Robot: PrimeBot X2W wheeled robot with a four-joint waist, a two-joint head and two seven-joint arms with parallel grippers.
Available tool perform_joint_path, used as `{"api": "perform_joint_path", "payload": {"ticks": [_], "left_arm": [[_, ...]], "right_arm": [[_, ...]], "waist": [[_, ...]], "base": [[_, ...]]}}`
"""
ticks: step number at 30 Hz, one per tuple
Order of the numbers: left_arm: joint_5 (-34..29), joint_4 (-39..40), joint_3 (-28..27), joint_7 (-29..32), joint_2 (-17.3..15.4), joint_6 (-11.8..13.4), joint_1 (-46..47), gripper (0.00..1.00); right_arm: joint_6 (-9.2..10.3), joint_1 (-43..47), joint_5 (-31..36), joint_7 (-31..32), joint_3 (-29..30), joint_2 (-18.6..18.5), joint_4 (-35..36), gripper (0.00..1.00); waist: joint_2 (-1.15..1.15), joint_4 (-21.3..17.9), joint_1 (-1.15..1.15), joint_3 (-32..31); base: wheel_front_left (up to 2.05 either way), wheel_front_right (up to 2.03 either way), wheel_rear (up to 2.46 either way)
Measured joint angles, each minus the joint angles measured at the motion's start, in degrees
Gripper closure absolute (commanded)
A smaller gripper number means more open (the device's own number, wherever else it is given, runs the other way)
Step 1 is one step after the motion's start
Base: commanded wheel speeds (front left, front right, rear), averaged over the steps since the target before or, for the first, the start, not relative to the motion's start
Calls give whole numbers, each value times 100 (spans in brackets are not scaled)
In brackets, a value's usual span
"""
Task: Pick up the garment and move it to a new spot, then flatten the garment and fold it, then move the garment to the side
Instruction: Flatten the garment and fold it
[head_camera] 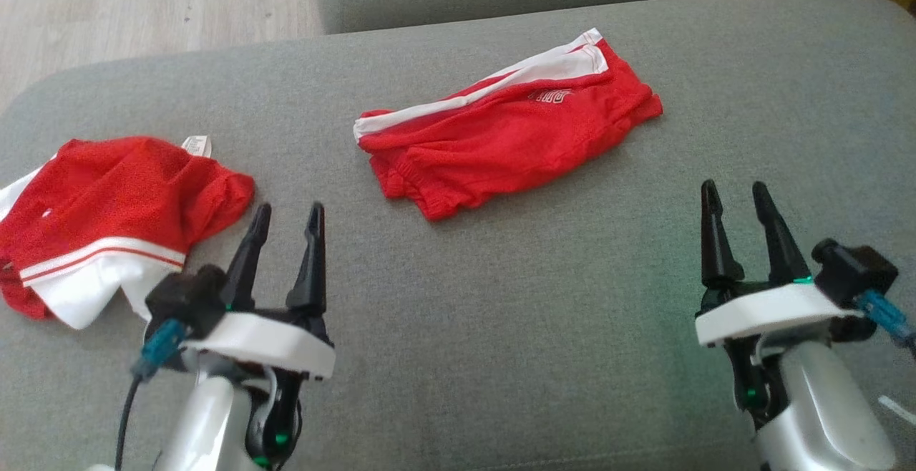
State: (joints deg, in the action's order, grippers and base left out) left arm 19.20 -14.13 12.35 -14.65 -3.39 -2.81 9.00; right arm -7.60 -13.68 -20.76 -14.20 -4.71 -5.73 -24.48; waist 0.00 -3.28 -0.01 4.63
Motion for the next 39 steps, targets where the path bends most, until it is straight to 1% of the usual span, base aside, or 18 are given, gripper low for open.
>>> {"api": "perform_joint_path", "payload": {"ticks": [4, 8, 10, 12, 16, 19, 23, 24, 25, 26, 30, 35, 39], "left_arm": [[-100, 3, -52, 0, 27, -107, -74, 0], [-144, 11, -64, 0, 45, -156, -47, 0], [-172, 13, -64, 0, 54, -220, -39, 0], [-197, 9, -43, 0, 59, -233, -9, 0], [-176, 1, 21, 0, 66, -277, 222, 0], [-101, -12, 151, 0, 68, -278, 400, 0], [-38, -40, 312, 0, 81, -281, 527, 0], [-38, -53, 356, 0, 81, -279, 553, 0], [-38, -68, 390, 0, 82, -276, 571, 0], [-30, -79, 469, 0, 86, -274, 597, 0], [20, -109, 641, 0, 92, -243, 676, 0], [20, -189, 854, 0, 94, -211, 694, 0], [94, -100, 969, 0, 100, -158, 834, 0]], "right_arm": [[0, 90, 162, 88, 157, 98, 202, 0], [-1, 87, 227, 335, 300, 160, 252, 0], [0, 64, 218, 528, 455, 167, 237, 0], [0, -37, 125, 743, 645, 177, 175, 0], [0, -539, -387, 1237, 1118, 232, -100, 0], [0, -1079, -953, 1651, 1575, 253, -490, 0], [0, -1790, -1890, 2234, 2138, 253, -1359, 0], [0, -1956, -2022, 2328, 2262, 253, -1584, 0], [0, -2123, -2059, 2434, 2403, 254, -1798, 0], [1, -2439, -2054, 2585, 2658, 252, -2167, 0], [7, -2997, -1989, 2762, 3100, 127, -2670, 0], [7, -3473, -1685, 2846, 3343, -130, -3232, 0], [7, -3908, -1355, 2972, 3455, -430, -3682, 0]], "waist": [[0, 32, 0, 40], [0, 88, 0, 125], [0, 133, 0, 204], [0, 188, 0, 299], [0, 336, 0, 528], [0, 494, 0, 709], [0, 764, 1, 928], [0, 835, 1, 981], [0, 906, 1, 1034], [0, 1044, 1, 1128], [0, 1308, 1, 1267], [0, 1532, 1, 1428], [0, 1672, 1, 1580]], "base": [[0, 0, 0], [0, 0, 0], [0, 0, 0], [0, 0, 0], [0, 0, 0], [0, 0, 0], [0, 0, 0], [0, 0, 0], [0, 0, 0], [0, 0, 0], [0, 0, 0], [0, 0, 0], [0, 0, 0]]}}
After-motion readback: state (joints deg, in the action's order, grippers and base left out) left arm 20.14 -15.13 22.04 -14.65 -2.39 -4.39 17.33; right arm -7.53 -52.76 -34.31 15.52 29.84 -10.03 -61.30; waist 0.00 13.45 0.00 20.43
